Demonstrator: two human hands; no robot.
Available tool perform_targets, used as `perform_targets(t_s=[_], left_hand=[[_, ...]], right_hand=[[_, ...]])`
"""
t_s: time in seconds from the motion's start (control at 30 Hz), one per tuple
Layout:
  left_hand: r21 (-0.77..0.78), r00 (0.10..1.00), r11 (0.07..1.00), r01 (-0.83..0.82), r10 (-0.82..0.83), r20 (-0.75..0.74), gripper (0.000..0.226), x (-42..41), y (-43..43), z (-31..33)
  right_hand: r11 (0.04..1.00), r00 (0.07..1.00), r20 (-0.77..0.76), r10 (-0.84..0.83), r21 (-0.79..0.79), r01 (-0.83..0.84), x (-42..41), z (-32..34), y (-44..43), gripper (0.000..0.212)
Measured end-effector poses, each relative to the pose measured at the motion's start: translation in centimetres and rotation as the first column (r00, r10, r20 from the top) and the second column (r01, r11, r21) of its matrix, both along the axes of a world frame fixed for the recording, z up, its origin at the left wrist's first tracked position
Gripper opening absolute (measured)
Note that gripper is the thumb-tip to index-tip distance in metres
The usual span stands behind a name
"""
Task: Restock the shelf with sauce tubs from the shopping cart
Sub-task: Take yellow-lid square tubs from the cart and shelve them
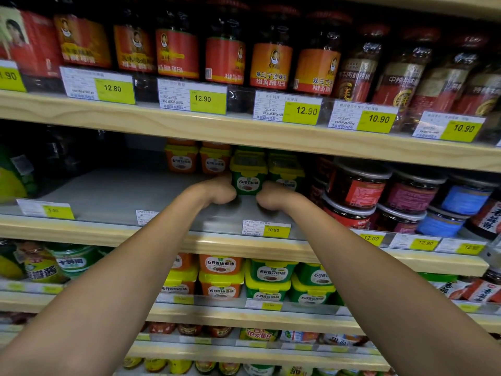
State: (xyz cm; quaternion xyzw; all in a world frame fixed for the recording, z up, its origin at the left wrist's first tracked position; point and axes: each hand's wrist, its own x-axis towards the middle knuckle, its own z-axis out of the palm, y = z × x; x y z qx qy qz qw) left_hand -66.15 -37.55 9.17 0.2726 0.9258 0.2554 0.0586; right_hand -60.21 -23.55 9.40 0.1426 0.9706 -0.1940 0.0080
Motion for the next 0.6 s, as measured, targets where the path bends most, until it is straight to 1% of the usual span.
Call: perform_targets(t_s=[0.1,0.23,0.43,0.5,0.6], left_hand=[[-0.006,0.999,1.000,-0.002,0.002,0.036,0.041,0.1,-0.2,0.2],[0.010,0.997,1.000,-0.012,0.011,0.078,0.040,0.9,-0.4,0.9],[0.013,0.992,1.000,-0.001,0.000,0.129,0.040,3.4,-1.0,1.8],[0.001,0.995,1.000,-0.010,0.010,0.101,0.040,4.0,-1.5,1.7],[-0.098,0.997,0.992,-0.083,0.081,-0.020,0.064,5.1,-2.8,1.0]], right_hand=[[1.000,1.000,-0.005,0.003,-0.011,-0.003,-0.1,0.0,0.0,0.028],[1.000,1.000,-0.001,0.004,-0.015,-0.004,0.4,0.3,0.1,0.032],[1.000,0.999,0.043,0.006,0.006,-0.006,2.5,1.0,0.1,0.034],[0.999,0.999,0.040,0.013,0.040,-0.015,3.4,0.9,-0.1,0.037],[0.993,0.999,0.043,0.000,0.116,-0.004,5.0,0.6,-0.4,0.055]])
